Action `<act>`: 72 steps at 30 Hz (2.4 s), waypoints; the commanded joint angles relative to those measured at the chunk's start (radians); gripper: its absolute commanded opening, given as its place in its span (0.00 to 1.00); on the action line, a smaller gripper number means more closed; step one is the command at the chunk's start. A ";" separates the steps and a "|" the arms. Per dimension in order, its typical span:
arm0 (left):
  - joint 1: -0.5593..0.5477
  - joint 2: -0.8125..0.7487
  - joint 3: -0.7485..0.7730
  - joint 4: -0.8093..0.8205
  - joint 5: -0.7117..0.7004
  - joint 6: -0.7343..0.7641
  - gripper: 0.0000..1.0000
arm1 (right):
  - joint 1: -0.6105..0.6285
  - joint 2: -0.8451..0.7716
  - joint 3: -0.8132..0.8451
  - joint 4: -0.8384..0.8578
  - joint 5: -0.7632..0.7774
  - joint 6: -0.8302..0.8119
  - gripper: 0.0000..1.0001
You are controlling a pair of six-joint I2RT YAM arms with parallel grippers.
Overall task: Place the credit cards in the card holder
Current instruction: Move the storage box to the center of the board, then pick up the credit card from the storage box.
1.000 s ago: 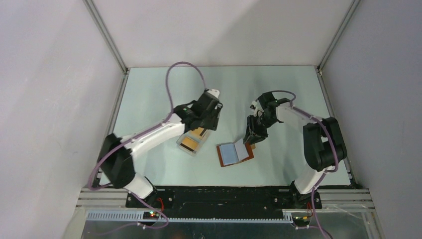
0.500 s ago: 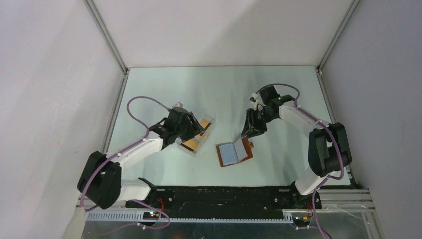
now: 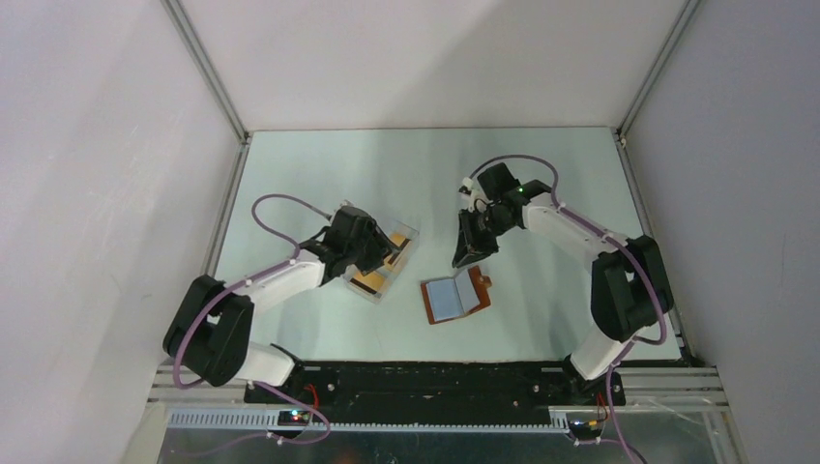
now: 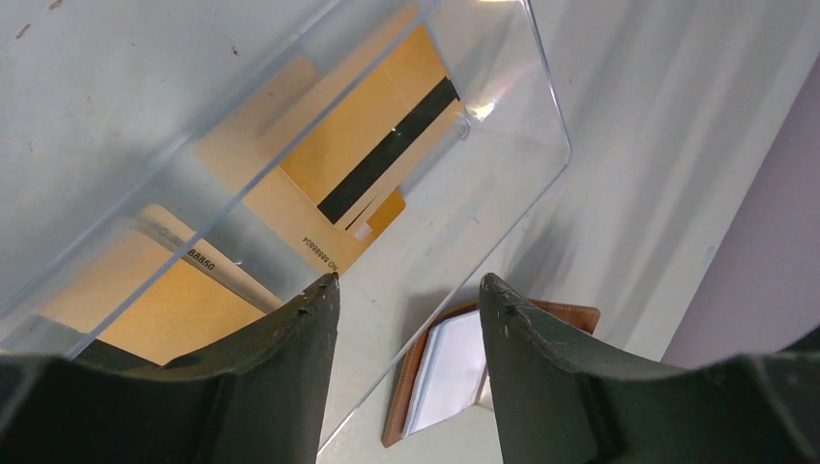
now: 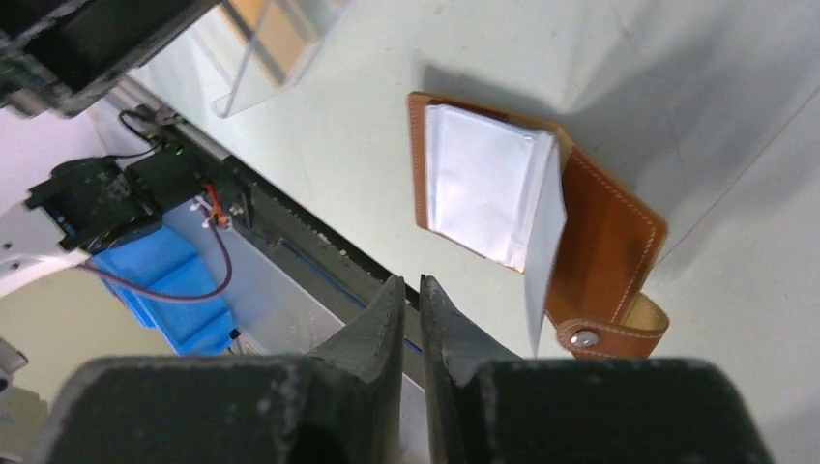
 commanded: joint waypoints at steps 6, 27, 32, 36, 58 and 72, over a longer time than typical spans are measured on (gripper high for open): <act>0.019 0.083 0.011 0.061 -0.074 -0.104 0.54 | 0.012 0.127 0.012 -0.077 0.160 -0.032 0.06; 0.019 0.220 0.042 -0.010 -0.168 -0.099 0.48 | 0.009 0.167 -0.043 -0.065 0.185 -0.055 0.00; 0.017 0.219 0.098 -0.100 -0.187 -0.024 0.50 | -0.001 0.152 -0.043 -0.065 0.166 -0.053 0.00; 0.012 0.212 0.141 -0.166 -0.198 0.059 0.52 | -0.004 0.147 -0.043 -0.066 0.152 -0.052 0.00; -0.186 0.385 0.439 -0.215 0.037 0.530 0.51 | -0.156 0.087 -0.168 0.082 -0.057 -0.024 0.00; -0.088 0.183 0.258 -0.214 0.047 0.240 0.57 | -0.152 0.079 -0.167 0.207 -0.180 0.064 0.31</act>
